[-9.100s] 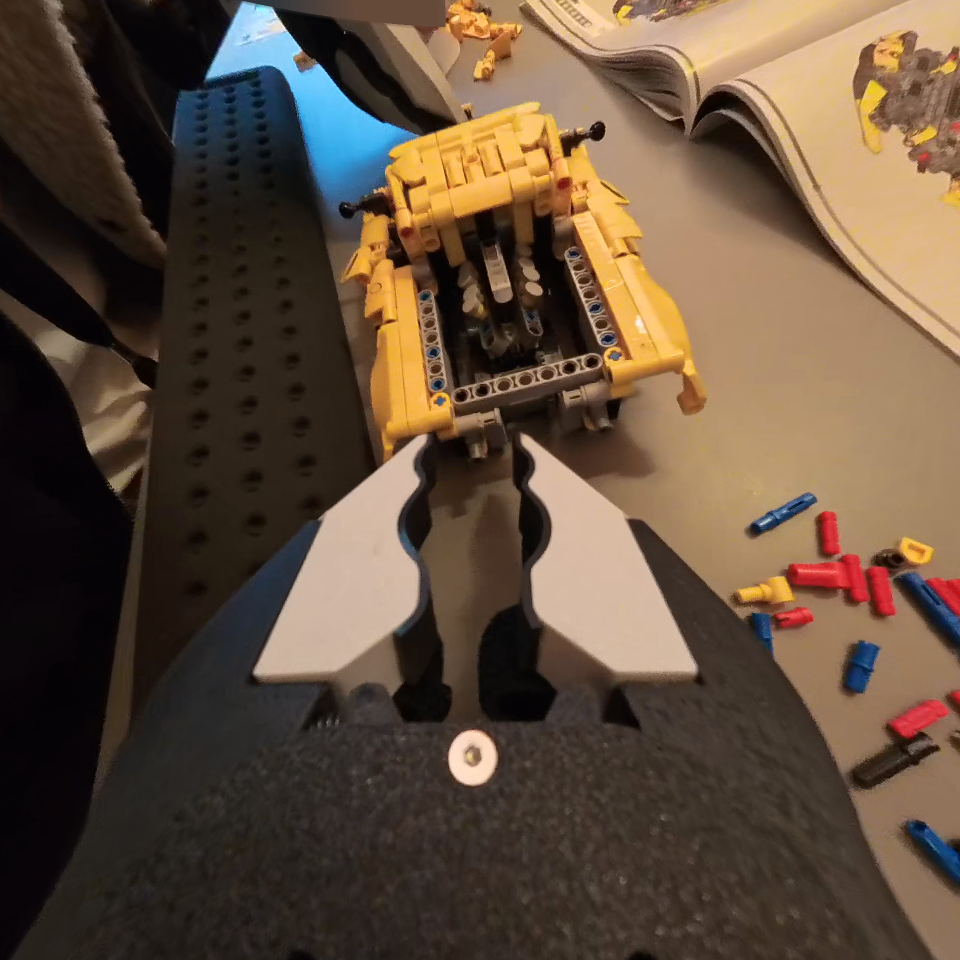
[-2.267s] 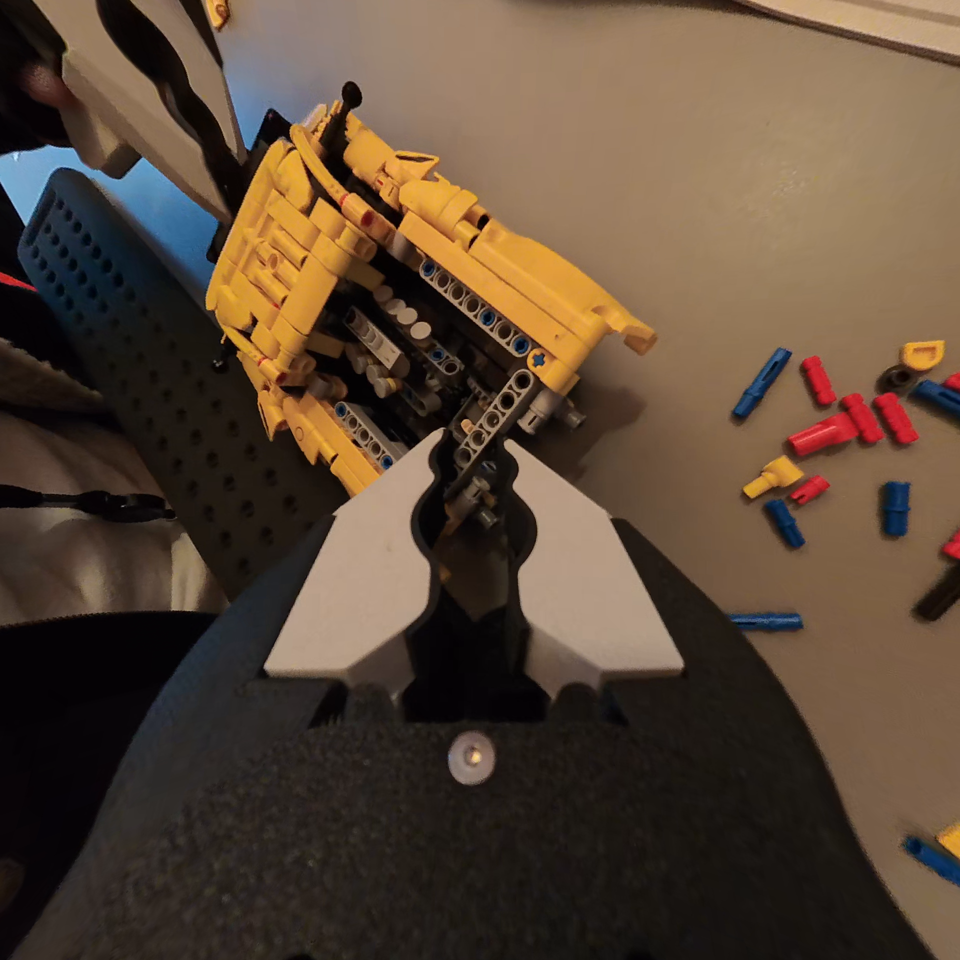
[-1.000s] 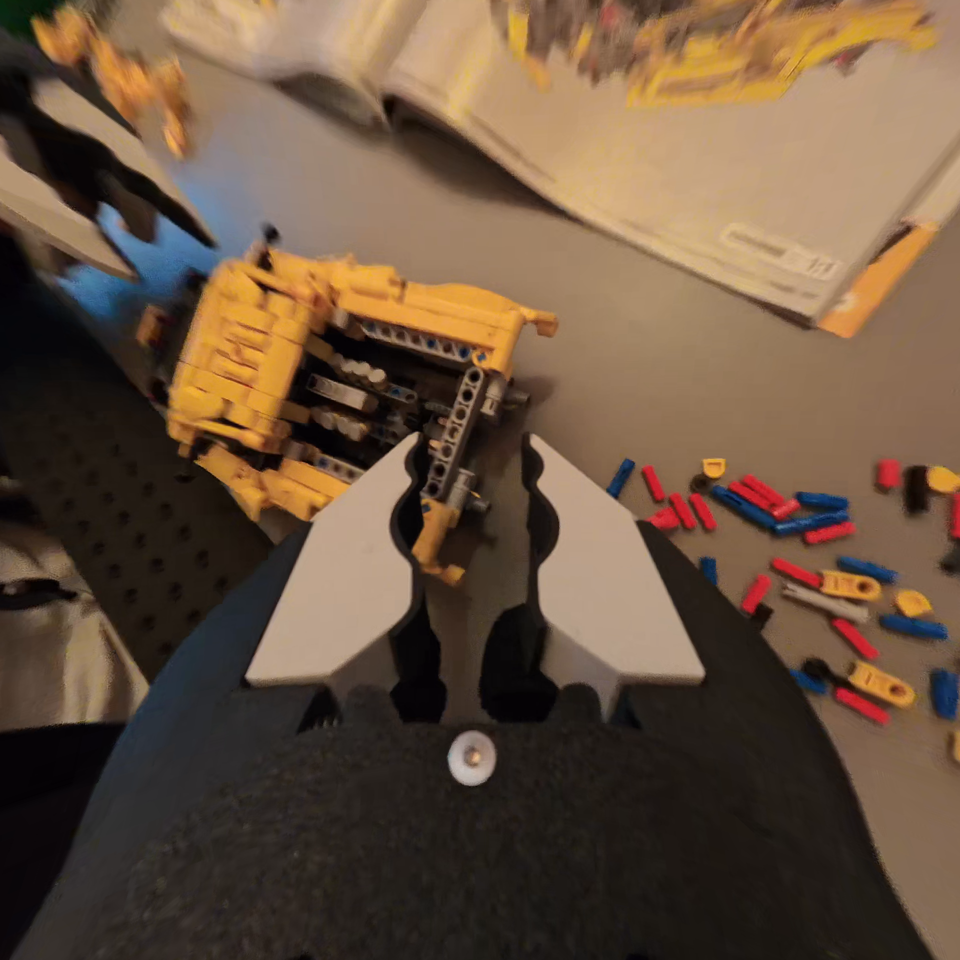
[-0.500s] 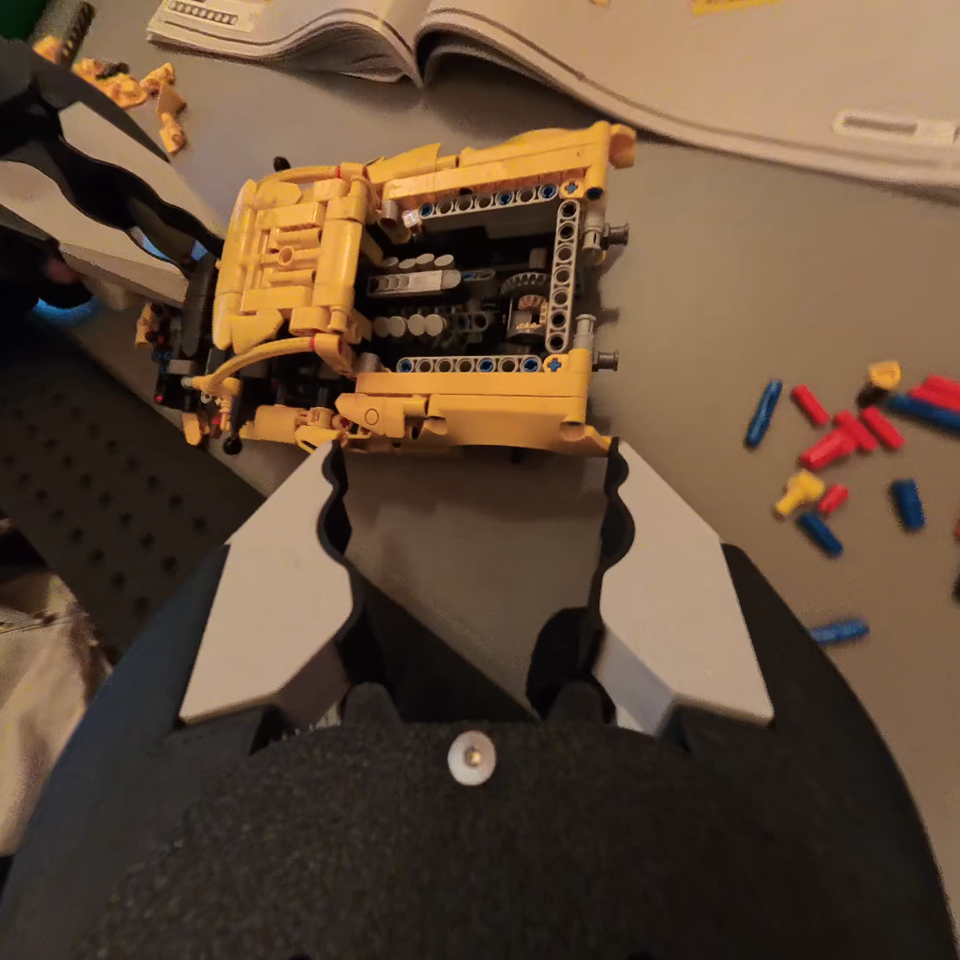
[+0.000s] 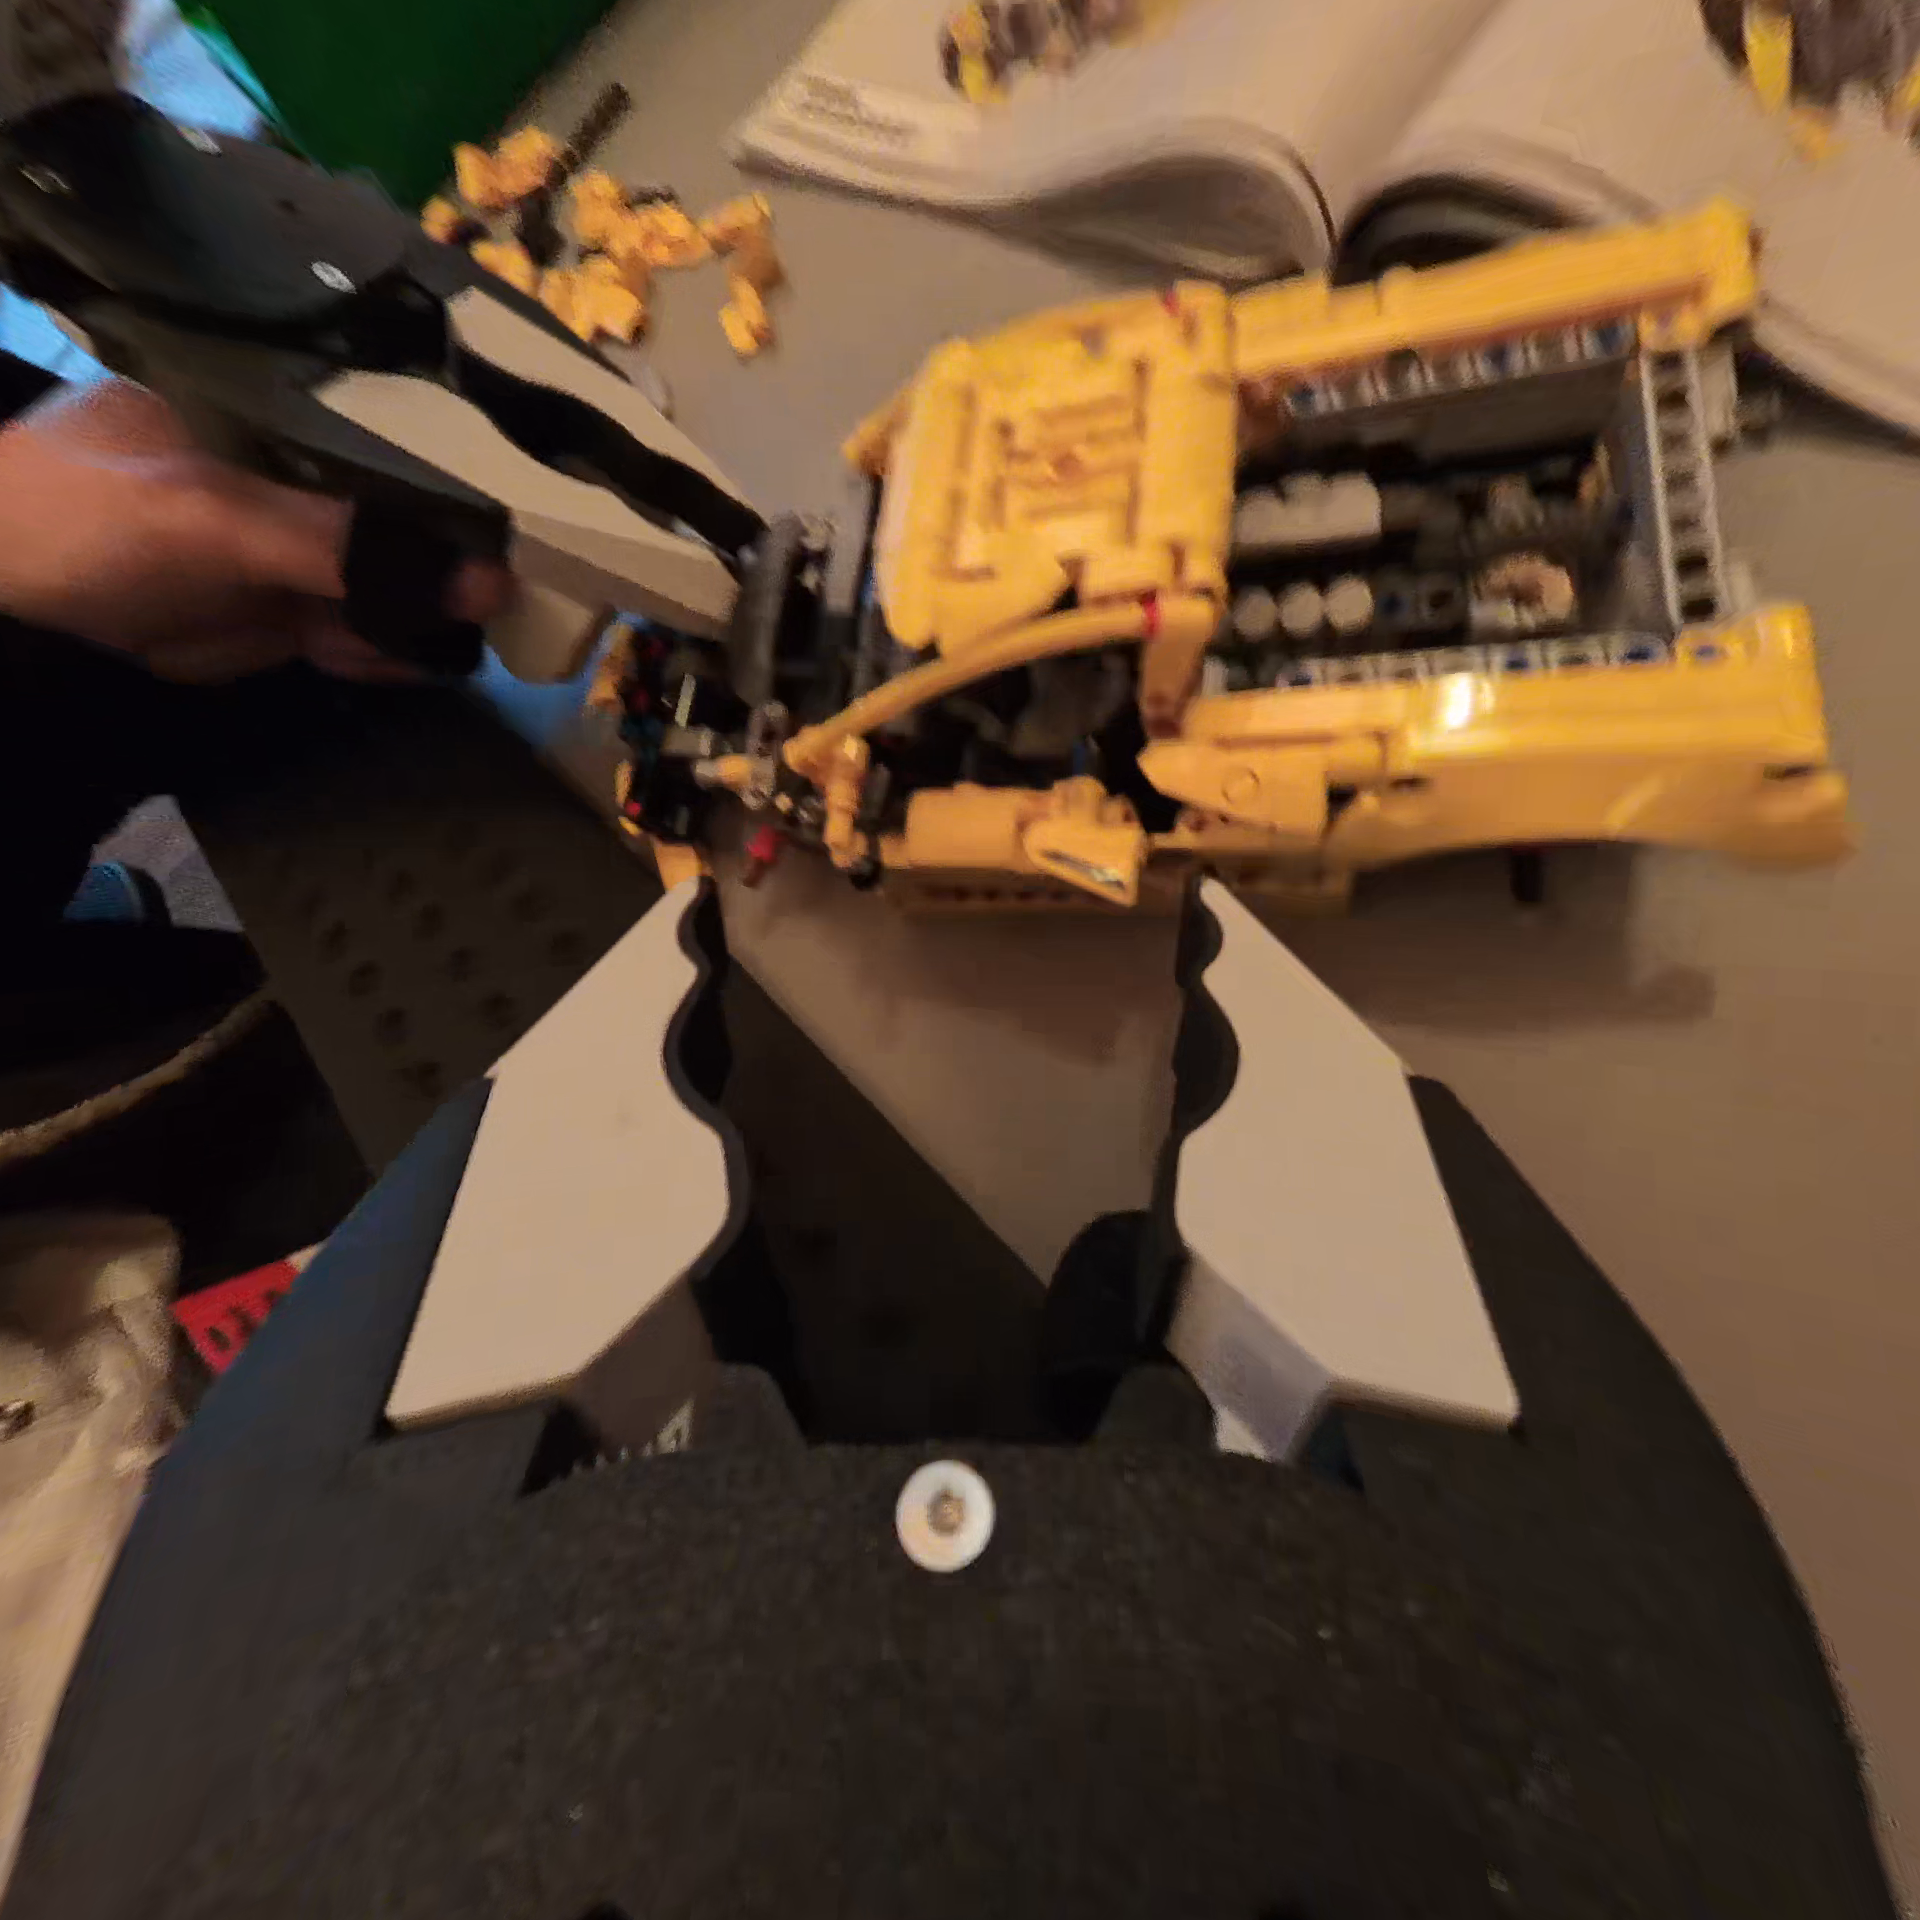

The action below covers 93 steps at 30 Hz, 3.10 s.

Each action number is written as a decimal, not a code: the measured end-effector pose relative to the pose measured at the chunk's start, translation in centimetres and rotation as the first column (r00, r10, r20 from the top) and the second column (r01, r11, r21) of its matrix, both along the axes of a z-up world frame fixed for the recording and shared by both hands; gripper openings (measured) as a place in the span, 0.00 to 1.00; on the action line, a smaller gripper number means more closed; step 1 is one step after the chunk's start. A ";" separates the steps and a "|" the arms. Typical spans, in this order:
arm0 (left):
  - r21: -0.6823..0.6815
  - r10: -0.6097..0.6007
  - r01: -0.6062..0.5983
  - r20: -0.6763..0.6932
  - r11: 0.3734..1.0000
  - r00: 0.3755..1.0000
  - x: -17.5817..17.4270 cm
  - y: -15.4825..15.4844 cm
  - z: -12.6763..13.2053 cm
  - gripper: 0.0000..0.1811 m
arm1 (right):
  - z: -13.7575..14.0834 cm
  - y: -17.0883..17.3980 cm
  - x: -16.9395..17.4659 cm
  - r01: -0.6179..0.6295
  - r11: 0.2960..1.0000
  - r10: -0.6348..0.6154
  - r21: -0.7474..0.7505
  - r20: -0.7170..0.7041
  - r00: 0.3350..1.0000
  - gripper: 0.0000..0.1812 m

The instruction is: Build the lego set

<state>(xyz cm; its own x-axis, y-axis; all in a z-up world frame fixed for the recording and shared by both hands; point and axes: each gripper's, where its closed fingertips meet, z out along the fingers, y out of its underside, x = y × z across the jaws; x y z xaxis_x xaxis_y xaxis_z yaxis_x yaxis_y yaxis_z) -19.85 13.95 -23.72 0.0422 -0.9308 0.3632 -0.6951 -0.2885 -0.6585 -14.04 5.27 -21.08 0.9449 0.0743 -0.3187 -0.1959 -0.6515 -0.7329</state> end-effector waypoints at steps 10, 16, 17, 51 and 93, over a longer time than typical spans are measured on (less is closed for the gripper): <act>0.009 -0.165 0.167 0.204 0.986 0.965 0.4 0.2 3.6 0.17 | 2.9 -0.6 0.7 0.082 0.994 -0.090 0.074 0.111 0.990 0.35; 0.066 -0.302 0.295 0.159 0.953 0.940 0.7 0.5 1.2 0.21 | 2.4 4.2 -5.0 0.099 0.990 -0.110 0.100 0.121 0.986 0.37; 0.103 -0.322 0.310 0.136 0.945 0.937 0.7 0.4 0.7 0.21 | 2.3 4.9 -4.6 0.110 0.990 -0.123 0.090 0.148 0.981 0.38; 0.022 -0.268 0.268 0.178 0.963 0.947 0.4 -0.3 0.6 0.06 | -0.5 7.1 -2.7 0.158 0.986 -0.159 0.049 0.553 0.818 0.26; 0.275 -0.377 0.308 0.250 0.911 0.892 3.2 0.9 2.0 0.18 | 0.0 4.1 0.4 0.087 0.993 -0.114 0.079 0.459 0.881 0.32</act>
